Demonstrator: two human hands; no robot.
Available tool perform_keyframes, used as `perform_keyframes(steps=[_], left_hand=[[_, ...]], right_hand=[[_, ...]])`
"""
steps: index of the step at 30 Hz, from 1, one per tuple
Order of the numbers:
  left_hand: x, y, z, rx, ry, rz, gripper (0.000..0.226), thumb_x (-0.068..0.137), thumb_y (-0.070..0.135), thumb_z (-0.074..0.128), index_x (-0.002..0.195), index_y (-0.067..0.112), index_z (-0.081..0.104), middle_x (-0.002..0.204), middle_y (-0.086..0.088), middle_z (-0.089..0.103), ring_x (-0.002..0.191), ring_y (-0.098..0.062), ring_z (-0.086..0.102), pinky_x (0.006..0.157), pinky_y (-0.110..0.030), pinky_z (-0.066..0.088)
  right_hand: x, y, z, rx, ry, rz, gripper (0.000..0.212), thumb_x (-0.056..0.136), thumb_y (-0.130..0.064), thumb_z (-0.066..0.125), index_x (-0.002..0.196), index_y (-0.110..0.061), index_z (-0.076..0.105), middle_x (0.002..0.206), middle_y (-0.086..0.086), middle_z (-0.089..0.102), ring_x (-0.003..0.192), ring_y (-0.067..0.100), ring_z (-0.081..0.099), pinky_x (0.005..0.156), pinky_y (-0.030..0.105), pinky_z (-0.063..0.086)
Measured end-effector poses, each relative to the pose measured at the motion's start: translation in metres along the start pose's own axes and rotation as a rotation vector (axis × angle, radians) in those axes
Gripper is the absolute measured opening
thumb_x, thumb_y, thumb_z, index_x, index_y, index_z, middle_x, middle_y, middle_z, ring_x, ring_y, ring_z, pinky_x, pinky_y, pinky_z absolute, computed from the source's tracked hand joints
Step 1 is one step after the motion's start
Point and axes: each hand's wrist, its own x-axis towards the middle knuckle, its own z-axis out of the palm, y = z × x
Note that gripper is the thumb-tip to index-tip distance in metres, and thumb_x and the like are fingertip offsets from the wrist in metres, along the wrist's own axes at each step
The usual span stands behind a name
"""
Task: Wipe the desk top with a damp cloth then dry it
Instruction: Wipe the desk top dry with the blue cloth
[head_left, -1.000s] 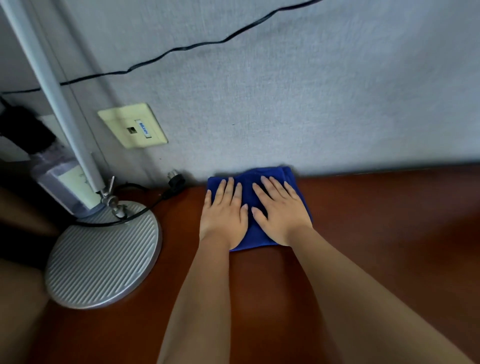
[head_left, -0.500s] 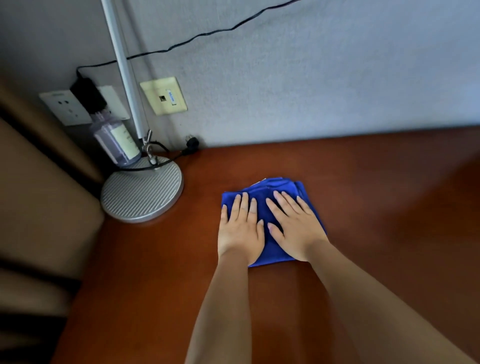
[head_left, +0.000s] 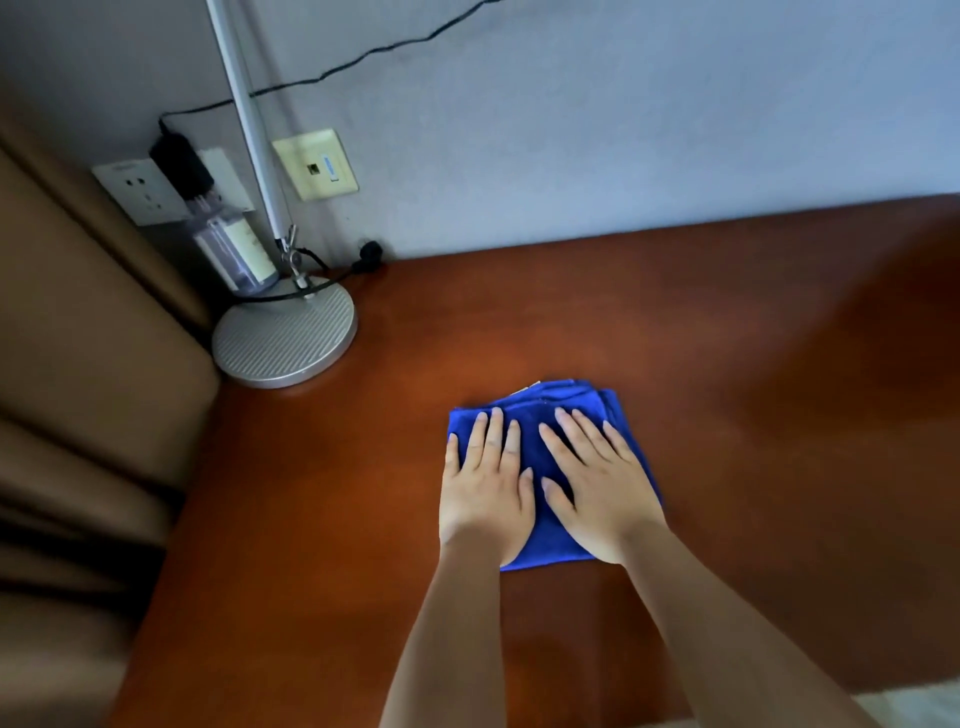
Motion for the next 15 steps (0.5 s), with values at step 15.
perform_keyframes(steps=[15], left_hand=[[0.136,-0.013,-0.025,-0.024,0.068,-0.002,0.057,0.103,0.038,0.011,0.154,0.02,-0.008,0.161,0.001,-0.015,0.147,-0.015,-0.018,0.119,-0.04,-0.01]], right_hand=[[0.13,0.044,-0.014,0.011,0.038,0.0,0.086,0.075,-0.053,-0.012,0.154,-0.024,0.006,0.162,-0.003,-0.001,0.148,0.012,-0.006,0.118,0.033,-0.009]])
